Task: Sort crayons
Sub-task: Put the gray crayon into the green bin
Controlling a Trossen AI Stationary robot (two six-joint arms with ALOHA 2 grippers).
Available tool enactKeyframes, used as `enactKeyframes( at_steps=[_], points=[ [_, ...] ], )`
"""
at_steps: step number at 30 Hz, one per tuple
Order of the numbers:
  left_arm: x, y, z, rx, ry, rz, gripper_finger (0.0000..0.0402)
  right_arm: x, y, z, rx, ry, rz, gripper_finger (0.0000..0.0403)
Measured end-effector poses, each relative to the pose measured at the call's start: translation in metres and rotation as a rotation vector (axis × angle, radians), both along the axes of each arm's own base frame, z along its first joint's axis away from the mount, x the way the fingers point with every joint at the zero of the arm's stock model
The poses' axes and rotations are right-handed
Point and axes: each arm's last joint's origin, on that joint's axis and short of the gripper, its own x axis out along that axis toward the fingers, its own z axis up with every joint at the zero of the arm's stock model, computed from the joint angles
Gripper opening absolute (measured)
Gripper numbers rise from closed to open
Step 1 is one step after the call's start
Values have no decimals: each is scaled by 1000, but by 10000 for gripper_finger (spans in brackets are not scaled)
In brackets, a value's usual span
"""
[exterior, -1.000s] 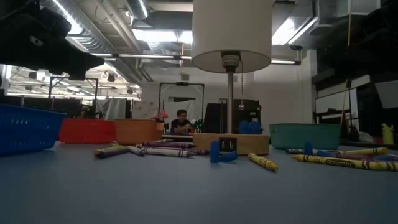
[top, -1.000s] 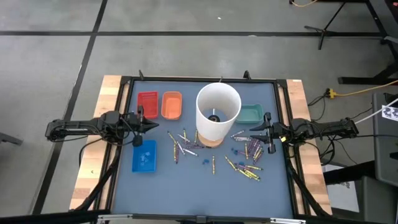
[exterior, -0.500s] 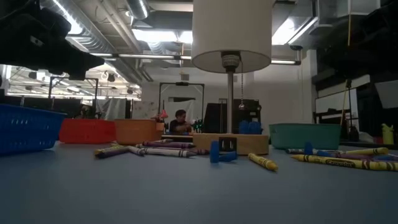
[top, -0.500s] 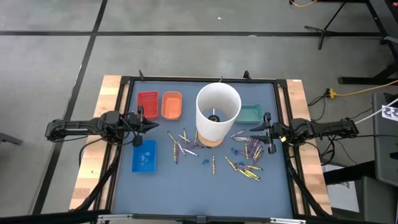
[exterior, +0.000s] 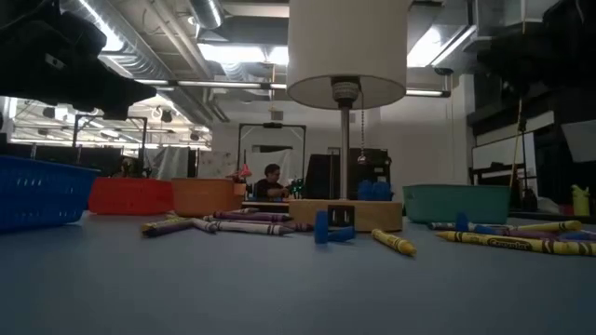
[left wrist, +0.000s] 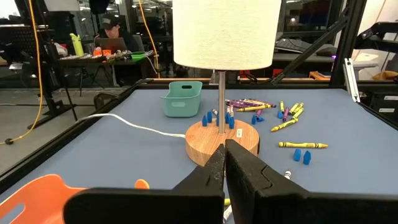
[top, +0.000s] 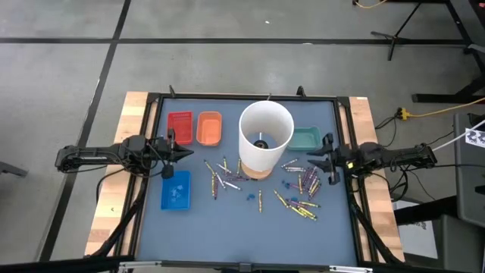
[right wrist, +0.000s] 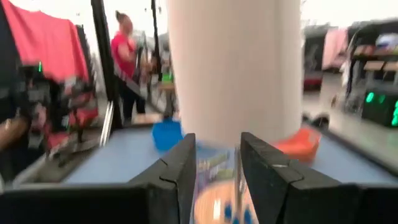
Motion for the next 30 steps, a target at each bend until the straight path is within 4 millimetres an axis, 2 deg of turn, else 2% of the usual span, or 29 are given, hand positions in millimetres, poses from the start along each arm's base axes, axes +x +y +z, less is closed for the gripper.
enactKeyframes(
  at_steps=[8,15,22,30],
  points=[
    [0,0,0,0,0,0,0,0,0,18,-83,-22,-29,124],
    [0,0,0,0,0,0,0,18,1,29,-158,170,-81,124],
    [0,0,0,0,0,0,0,42,0,20,-304,540,-224,124],
    [0,0,0,0,0,0,0,64,-7,-8,-335,779,-240,124]
  ],
)
